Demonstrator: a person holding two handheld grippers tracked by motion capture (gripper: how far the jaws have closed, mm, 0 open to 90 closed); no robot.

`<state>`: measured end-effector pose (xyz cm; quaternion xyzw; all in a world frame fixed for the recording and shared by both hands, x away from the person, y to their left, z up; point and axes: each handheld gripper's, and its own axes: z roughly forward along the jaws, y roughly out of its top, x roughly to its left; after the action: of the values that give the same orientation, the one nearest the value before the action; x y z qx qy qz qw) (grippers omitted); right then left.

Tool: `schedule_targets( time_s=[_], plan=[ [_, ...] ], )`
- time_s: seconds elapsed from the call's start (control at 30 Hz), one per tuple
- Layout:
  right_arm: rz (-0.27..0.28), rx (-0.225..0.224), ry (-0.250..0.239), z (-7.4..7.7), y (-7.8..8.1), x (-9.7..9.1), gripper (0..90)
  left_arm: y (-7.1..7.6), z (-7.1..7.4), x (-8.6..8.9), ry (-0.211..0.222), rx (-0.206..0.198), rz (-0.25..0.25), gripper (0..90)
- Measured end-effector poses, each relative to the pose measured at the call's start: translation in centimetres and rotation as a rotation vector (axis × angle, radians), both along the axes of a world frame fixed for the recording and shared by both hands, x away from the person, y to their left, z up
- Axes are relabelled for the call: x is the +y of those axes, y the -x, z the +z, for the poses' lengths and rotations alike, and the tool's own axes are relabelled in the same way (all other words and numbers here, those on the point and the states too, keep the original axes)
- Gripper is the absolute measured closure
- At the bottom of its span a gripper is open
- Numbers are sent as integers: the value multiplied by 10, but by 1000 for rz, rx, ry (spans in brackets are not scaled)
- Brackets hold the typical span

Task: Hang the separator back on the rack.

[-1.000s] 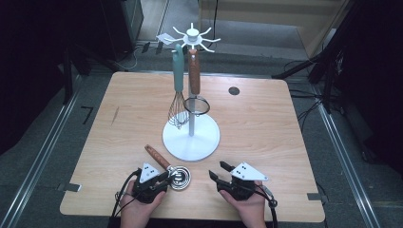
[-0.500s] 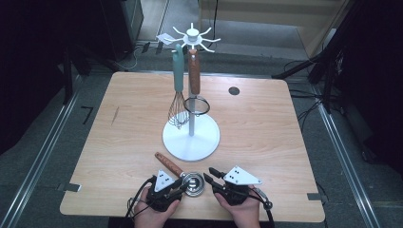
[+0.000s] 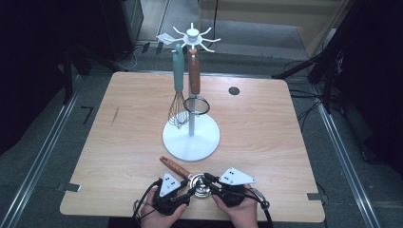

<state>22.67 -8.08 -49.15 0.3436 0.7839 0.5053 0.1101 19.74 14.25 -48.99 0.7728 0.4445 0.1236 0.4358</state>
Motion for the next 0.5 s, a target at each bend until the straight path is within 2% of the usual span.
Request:
schedule_targets(
  time_s=[0.03, 0.13, 0.17, 0.2, 0.27, 0.33, 0.4, 0.43, 0.47, 0.5],
  plan=[
    [0, 0, 0, 0, 0, 0, 815, 0, 0, 0, 0, 0, 0, 577],
    [17, 20, 20, -3, 0, 3, 849, 2, 7, 15, -13, -47, 0, 551],
    [31, 25, 35, -5, 0, 5, 863, 2, 11, 29, -14, -74, 18, 526],
    [31, 25, 35, -5, 0, 5, 863, 2, 11, 29, -14, -74, 18, 510],
    [40, 42, 61, -8, -2, 7, 873, 0, 14, 49, 9, -101, 65, 484],
    [43, 50, 71, -10, -3, 8, 878, -4, 14, 66, 0, -121, 116, 453],
    [43, 64, 79, -11, -4, 8, 881, -10, 12, 86, 7, -118, 162, 415],
    [43, 72, 89, -11, -5, 8, 881, -13, 10, 94, -1, -115, 180, 359],
    [43, 72, 89, -11, -5, 8, 881, -16, 9, 102, -14, -116, 197, 359],
    [45, 80, 92, -12, -6, 7, 881, -21, 7, 115, 1, -106, 239, 328]
  ],
)
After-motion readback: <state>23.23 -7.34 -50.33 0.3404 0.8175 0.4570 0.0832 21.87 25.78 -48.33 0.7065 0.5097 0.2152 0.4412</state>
